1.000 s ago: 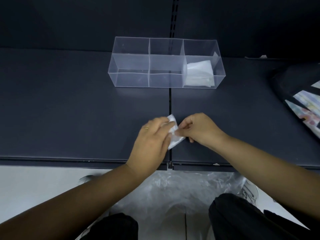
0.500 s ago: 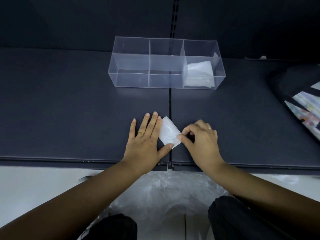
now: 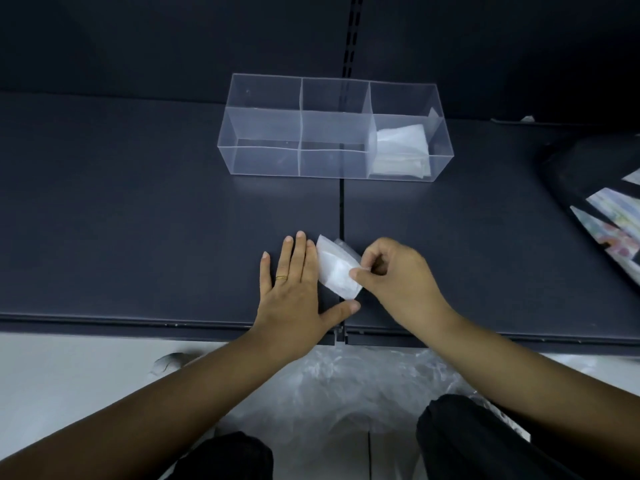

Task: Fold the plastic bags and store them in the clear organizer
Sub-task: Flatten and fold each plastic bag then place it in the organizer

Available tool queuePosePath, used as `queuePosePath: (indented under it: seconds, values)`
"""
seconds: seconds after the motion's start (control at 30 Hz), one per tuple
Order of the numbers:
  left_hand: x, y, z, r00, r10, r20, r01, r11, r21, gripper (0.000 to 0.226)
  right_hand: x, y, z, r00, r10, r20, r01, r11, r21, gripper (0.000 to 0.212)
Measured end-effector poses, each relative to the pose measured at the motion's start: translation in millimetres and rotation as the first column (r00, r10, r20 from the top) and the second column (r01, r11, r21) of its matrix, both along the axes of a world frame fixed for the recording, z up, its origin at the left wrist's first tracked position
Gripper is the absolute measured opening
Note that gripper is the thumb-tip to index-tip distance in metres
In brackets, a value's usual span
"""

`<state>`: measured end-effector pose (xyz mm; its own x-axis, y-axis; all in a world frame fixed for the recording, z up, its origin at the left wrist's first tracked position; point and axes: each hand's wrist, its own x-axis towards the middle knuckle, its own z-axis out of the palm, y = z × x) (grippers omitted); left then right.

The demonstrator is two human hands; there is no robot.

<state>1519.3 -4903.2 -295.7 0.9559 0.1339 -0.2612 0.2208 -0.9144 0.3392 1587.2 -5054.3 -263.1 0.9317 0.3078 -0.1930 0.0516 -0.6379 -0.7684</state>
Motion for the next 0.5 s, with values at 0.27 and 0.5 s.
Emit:
queuePosePath:
  seconds: [0.27, 0.5]
  values:
    - [46.9, 22.8, 67.0, 0.941, -0.322, 0.107, 0.338, 0.856, -0.391, 0.046, 20.2, -12.8, 53.5, 0.902, 0.389, 0.189, -0.384, 0.921, -0.064, 0.035]
    - [53.5, 33.7, 60.4, 0.953, 0.160, 0.256, 0.043, 0.769, -0.638, 0.014, 116.6, -34.7, 72.6, 0.989, 0.044, 0.142, -0.067, 0.985, 0.160, 0.021]
